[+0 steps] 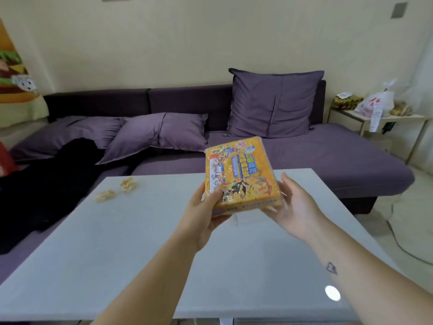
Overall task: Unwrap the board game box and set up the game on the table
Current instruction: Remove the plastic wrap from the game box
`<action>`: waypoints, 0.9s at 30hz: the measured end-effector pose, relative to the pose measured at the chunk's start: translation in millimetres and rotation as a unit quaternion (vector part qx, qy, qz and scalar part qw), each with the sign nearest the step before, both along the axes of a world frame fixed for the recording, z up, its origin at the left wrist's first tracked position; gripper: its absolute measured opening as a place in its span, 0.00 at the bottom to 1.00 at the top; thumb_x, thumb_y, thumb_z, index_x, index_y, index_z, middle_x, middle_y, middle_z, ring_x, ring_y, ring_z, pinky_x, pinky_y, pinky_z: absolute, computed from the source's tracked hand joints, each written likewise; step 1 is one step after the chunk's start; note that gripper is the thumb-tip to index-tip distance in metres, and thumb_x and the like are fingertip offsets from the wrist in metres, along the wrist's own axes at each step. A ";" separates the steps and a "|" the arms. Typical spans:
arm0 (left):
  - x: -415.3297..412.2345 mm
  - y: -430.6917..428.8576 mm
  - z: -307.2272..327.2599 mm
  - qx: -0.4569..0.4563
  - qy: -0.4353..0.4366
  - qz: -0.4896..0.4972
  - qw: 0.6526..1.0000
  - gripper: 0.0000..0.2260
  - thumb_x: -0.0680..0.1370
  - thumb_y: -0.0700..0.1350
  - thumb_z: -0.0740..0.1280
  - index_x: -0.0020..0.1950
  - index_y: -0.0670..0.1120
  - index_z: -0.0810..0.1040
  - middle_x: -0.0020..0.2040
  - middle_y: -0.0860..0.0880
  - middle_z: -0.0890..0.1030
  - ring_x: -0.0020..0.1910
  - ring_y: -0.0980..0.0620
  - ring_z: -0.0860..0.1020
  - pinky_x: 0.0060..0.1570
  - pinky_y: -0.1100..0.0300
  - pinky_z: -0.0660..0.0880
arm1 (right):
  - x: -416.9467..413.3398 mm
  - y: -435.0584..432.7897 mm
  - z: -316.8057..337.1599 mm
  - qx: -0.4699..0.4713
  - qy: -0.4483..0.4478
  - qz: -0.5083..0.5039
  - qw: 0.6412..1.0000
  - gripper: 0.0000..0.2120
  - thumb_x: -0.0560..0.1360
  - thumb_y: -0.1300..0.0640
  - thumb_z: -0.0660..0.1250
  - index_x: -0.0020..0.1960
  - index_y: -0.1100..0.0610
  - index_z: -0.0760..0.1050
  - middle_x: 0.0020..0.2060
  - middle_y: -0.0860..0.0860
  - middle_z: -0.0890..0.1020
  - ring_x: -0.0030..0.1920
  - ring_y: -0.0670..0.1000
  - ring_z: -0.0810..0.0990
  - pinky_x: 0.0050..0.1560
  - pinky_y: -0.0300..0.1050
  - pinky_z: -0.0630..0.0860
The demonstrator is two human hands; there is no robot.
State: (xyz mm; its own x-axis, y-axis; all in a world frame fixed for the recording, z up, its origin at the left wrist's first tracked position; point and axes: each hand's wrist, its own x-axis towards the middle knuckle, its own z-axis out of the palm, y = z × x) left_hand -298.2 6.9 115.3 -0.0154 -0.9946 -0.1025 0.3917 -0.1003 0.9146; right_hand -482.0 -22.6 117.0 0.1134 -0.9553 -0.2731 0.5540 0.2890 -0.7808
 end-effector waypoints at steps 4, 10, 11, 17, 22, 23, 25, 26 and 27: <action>2.3 -4.1 17.9 0.008 0.103 -0.025 0.994 0.12 0.80 0.45 0.61 0.62 0.44 0.75 0.44 0.47 0.84 0.38 0.52 0.83 0.37 0.60 0.80 | 5.5 5.1 -0.6 0.055 -0.008 0.141 0.988 0.27 0.72 0.34 0.59 0.46 0.58 0.78 0.48 0.60 0.80 0.55 0.61 0.77 0.59 0.64 0.71; 1.1 -9.1 26.8 0.022 0.087 -0.021 0.996 0.11 0.79 0.48 0.63 0.57 0.45 0.77 0.39 0.50 0.83 0.33 0.57 0.81 0.38 0.63 0.74 | 18.0 7.2 14.3 0.017 -0.075 0.262 0.962 0.37 0.67 0.36 0.64 0.67 0.60 0.69 0.59 0.61 0.79 0.56 0.62 0.79 0.52 0.57 0.78; 1.7 -10.2 26.7 0.019 0.079 -0.018 0.997 0.12 0.79 0.48 0.63 0.59 0.45 0.76 0.40 0.50 0.83 0.34 0.57 0.80 0.38 0.63 0.73 | 18.3 7.2 18.1 0.006 -0.079 0.277 0.957 0.36 0.66 0.39 0.66 0.67 0.60 0.71 0.61 0.62 0.77 0.56 0.62 0.79 0.50 0.53 0.79; 7.0 -12.1 23.8 -0.006 0.114 -0.026 0.993 0.16 0.79 0.46 0.61 0.64 0.40 0.74 0.49 0.45 0.83 0.42 0.52 0.82 0.48 0.59 0.78 | 17.0 9.6 23.8 -0.013 -0.169 0.308 0.936 0.33 0.56 0.51 0.79 0.57 0.63 0.78 0.56 0.64 0.78 0.45 0.61 0.80 0.36 0.45 0.78; 12.2 -13.4 23.3 -0.006 0.125 0.009 0.992 0.10 0.79 0.44 0.62 0.56 0.42 0.78 0.47 0.46 0.84 0.41 0.53 0.83 0.48 0.56 0.76 | 19.8 -1.1 18.9 0.030 -0.183 0.148 0.971 0.20 0.65 0.45 0.71 0.48 0.59 0.77 0.40 0.55 0.77 0.34 0.51 0.73 0.33 0.40 0.73; 14.1 -14.1 23.0 -0.005 0.128 0.015 0.992 0.10 0.79 0.43 0.61 0.57 0.41 0.77 0.48 0.46 0.84 0.42 0.52 0.83 0.47 0.56 0.77 | 20.1 -3.3 18.9 0.036 -0.180 0.101 0.978 0.15 0.66 0.47 0.69 0.47 0.57 0.75 0.37 0.52 0.75 0.32 0.49 0.70 0.32 0.39 0.71; 17.7 -14.0 22.1 0.001 0.143 0.028 0.989 0.11 0.79 0.43 0.62 0.58 0.40 0.77 0.50 0.44 0.83 0.43 0.50 0.83 0.47 0.55 0.77 | 18.7 -8.5 17.7 0.046 -0.166 0.011 0.985 0.04 0.71 0.57 0.67 0.42 0.54 0.73 0.32 0.49 0.74 0.29 0.47 0.68 0.32 0.38 0.68; 20.1 -13.3 20.8 0.008 0.151 0.036 0.988 0.11 0.79 0.43 0.62 0.58 0.40 0.76 0.49 0.44 0.83 0.43 0.50 0.83 0.47 0.54 0.78 | 16.7 -10.5 16.8 0.051 -0.162 -0.031 0.985 0.03 0.73 0.60 0.65 0.41 0.55 0.73 0.31 0.49 0.75 0.29 0.47 0.70 0.34 0.37 0.67; 22.6 -12.9 18.7 0.016 0.158 0.046 0.986 0.11 0.79 0.43 0.62 0.58 0.40 0.76 0.49 0.43 0.84 0.42 0.49 0.83 0.46 0.54 0.78 | 14.2 -12.2 16.1 0.063 -0.167 -0.068 0.982 0.05 0.74 0.63 0.64 0.40 0.57 0.74 0.31 0.51 0.77 0.31 0.47 0.72 0.35 0.37 0.68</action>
State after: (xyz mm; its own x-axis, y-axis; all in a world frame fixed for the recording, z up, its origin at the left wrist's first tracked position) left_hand -275.6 -6.1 134.0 0.0389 -0.9896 -0.1384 0.6652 -0.0777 0.7426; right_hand -467.8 -34.8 133.2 0.0904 -0.9287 -0.3596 0.8131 0.2774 -0.5119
